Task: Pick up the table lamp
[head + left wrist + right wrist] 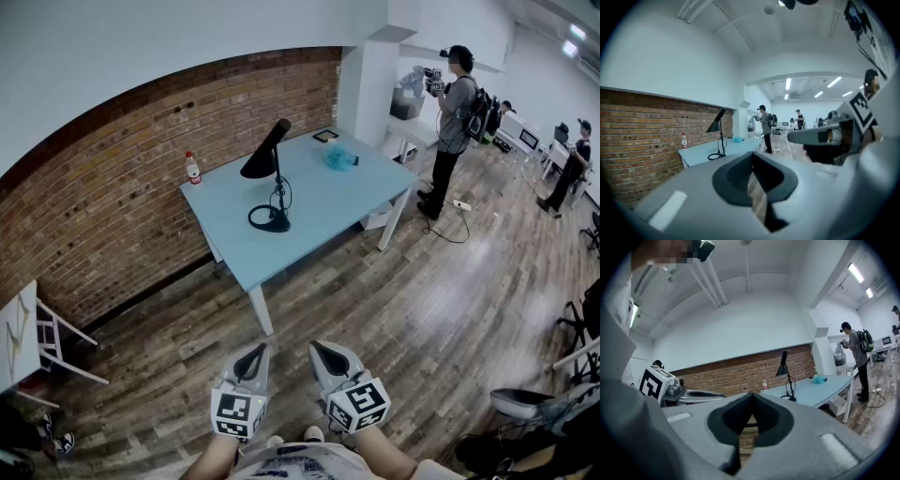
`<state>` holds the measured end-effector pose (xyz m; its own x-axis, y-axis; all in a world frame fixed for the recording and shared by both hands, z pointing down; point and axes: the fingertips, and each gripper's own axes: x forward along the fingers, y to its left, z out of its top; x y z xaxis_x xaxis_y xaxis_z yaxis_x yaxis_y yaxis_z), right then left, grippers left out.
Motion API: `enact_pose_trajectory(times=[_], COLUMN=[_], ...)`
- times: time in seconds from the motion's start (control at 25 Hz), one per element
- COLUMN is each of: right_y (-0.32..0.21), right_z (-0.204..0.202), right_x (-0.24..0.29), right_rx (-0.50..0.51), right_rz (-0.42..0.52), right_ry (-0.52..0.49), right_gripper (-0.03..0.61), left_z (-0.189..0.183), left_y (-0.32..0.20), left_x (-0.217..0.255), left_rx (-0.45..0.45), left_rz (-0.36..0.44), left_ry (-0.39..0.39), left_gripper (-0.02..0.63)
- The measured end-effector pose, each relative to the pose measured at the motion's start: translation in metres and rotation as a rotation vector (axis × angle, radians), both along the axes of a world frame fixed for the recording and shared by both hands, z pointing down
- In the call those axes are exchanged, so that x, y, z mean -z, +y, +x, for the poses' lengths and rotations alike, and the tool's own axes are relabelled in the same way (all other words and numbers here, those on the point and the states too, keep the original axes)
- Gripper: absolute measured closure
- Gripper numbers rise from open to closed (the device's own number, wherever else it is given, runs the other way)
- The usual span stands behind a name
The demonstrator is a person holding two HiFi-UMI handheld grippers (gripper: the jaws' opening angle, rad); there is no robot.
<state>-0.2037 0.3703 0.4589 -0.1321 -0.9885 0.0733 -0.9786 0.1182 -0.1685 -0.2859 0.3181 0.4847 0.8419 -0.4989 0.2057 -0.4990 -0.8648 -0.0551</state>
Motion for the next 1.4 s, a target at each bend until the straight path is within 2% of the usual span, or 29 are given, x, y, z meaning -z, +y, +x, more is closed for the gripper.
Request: enact_pose_trajectory(times=[0.28, 0.6, 1.04, 1.28, 1.4], right_y=[0.000, 0.010, 0.042, 0.028, 0.014], right_z=[0.008, 0.020, 0.056, 0.068, 0.072], right_x=[0.002, -0.006, -0.017, -0.022, -0.028], right_rx=[-0.017, 0.007, 0.045, 0.072, 0.079], right_rz=[-0.002, -0.016, -0.032, -0.036, -0.043], right_ry=[0.000, -0.038, -0.065, -0.076, -0.078], right_gripper=[0.581, 0.580, 0.580, 0.580, 0.580], left_z=[0.007, 0.020, 0.045, 0.068, 0.073], left_y=[-0.001, 0.011, 0.034, 0.028, 0.012], left_x=[0.003, -0.002, -0.014, -0.019, -0.027], left_rx=[-0.012, -0.008, 0.054, 0.019, 0.031], left_rz=[0.018, 0.003, -0.010, -0.008, -0.025], left_ry=[0.002, -0.002, -0.007, -0.022, -0.018], left_gripper=[0.621, 0.621, 0.621, 0.621, 0.621])
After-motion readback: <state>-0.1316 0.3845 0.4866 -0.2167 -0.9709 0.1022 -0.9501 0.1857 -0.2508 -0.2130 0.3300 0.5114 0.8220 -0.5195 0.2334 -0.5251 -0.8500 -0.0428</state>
